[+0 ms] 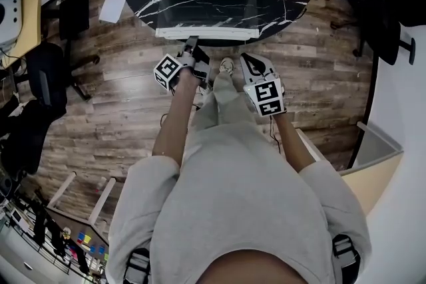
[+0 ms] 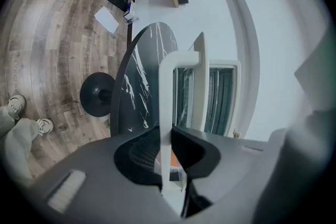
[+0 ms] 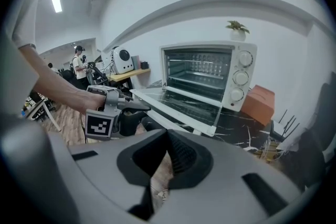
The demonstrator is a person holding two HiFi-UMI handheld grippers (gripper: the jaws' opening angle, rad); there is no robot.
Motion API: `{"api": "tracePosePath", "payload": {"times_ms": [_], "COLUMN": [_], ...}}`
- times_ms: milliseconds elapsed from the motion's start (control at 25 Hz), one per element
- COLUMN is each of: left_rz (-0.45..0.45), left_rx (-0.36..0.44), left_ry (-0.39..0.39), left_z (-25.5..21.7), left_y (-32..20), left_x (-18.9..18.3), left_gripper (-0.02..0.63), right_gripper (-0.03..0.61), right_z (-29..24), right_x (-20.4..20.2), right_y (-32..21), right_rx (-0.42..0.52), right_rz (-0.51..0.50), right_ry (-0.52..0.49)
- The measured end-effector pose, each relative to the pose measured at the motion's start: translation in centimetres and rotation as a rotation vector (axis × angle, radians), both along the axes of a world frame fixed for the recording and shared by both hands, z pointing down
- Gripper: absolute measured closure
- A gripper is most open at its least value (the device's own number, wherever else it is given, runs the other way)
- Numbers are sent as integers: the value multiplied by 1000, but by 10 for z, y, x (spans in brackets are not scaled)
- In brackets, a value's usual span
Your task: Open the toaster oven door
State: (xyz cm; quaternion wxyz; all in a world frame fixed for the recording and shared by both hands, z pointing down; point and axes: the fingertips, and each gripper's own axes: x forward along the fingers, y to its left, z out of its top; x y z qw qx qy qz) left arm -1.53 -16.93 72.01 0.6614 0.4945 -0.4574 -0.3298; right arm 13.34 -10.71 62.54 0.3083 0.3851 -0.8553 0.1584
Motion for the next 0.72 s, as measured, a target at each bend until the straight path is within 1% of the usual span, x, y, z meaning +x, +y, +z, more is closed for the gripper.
{"api": "tracePosePath", "payload": {"times_ms": [560,720], "left_rz": [1,-1], "left_rx": [-38,-35], "left_ry": [11,7], "left_z": [22,24], "left_y": [2,3], "left_x": [1,0], "left_gripper": [537,537], "right_gripper": [566,565], "right_z": [6,9], "right_x": [-4,-2], "right_y": [-7,-8], "right_rx": [-18,-20], "right_rz": [2,3], "right_ry": [-14,-11]}}
